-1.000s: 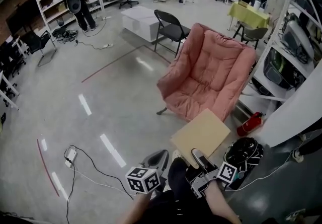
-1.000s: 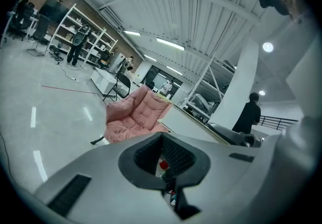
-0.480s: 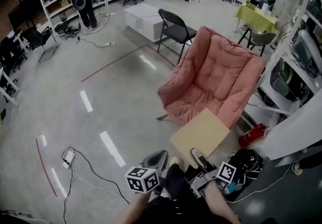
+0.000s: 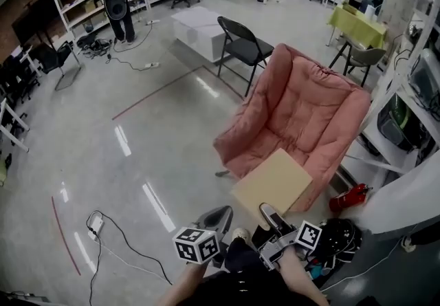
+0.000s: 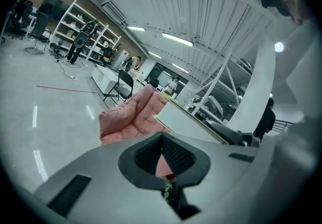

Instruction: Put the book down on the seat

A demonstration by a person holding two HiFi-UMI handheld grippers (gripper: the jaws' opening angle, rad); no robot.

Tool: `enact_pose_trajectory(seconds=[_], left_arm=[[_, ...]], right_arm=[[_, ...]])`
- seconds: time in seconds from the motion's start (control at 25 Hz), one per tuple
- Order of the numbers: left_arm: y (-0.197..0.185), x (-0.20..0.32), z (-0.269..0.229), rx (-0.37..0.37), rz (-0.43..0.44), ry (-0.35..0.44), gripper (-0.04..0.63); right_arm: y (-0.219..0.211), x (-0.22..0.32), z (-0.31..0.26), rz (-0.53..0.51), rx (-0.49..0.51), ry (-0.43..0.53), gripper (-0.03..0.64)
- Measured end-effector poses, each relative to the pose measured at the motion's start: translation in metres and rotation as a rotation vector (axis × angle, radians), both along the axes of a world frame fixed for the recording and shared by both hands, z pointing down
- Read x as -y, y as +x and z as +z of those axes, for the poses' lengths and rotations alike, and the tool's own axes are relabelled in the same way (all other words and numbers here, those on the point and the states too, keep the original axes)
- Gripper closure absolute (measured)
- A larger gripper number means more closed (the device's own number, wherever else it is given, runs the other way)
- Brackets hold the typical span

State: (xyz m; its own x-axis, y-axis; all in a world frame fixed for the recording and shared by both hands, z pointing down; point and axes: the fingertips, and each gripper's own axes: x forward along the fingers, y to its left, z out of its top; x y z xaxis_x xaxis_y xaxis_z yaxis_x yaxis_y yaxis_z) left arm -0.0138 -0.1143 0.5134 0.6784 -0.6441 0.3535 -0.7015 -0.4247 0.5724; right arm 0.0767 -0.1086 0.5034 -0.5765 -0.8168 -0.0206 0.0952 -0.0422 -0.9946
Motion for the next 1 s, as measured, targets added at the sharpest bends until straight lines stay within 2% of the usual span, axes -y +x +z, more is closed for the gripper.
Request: enact_pose_trajectory(seconds=[0.36, 0.72, 1.0], left_arm=[[0.032, 0.076, 0.007, 0.001, 0.007, -0.004, 0.586], [0.033, 0.118, 0.021, 0.008, -0.033, -0.036, 0.587], [0.034, 0.156, 0.027, 0.014, -0.039, -0.054, 0.586]], right_arm=[[0.032, 0.075, 0.011, -0.004, 0.002, -0.013, 0.391], [0.038, 0.123, 0.022, -0.042, 0.011, -0.029, 0.391], [0.036, 0.17, 0.029, -0.07, -0.018, -0.018, 0.391]])
